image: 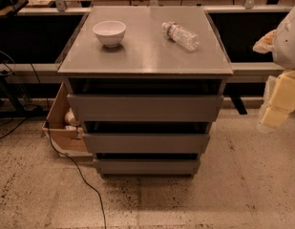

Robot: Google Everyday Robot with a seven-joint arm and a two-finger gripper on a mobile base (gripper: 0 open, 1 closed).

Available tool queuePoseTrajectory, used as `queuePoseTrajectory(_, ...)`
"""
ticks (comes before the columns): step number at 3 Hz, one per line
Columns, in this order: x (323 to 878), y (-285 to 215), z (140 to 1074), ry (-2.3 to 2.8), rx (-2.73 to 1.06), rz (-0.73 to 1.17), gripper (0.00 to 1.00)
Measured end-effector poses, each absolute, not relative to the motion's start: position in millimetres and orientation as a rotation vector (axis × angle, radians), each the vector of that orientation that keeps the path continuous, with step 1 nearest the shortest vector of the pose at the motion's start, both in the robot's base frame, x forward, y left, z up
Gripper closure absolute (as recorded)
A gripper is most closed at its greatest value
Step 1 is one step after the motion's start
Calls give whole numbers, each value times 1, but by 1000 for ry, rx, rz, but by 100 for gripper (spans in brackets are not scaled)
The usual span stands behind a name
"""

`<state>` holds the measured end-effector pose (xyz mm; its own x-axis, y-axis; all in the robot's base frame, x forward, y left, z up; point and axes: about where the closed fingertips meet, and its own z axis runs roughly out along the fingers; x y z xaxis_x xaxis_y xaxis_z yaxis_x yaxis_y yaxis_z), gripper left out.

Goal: Open middle drawer

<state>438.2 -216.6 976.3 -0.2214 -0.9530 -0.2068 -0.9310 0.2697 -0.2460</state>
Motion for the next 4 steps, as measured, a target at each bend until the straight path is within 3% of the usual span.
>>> queuePoseTrajectory(2, 440, -225, 959, 2199, -1730, -67, 0)
queuePoseTrajectory(4, 456, -245, 880, 2071, -1809, 105, 0)
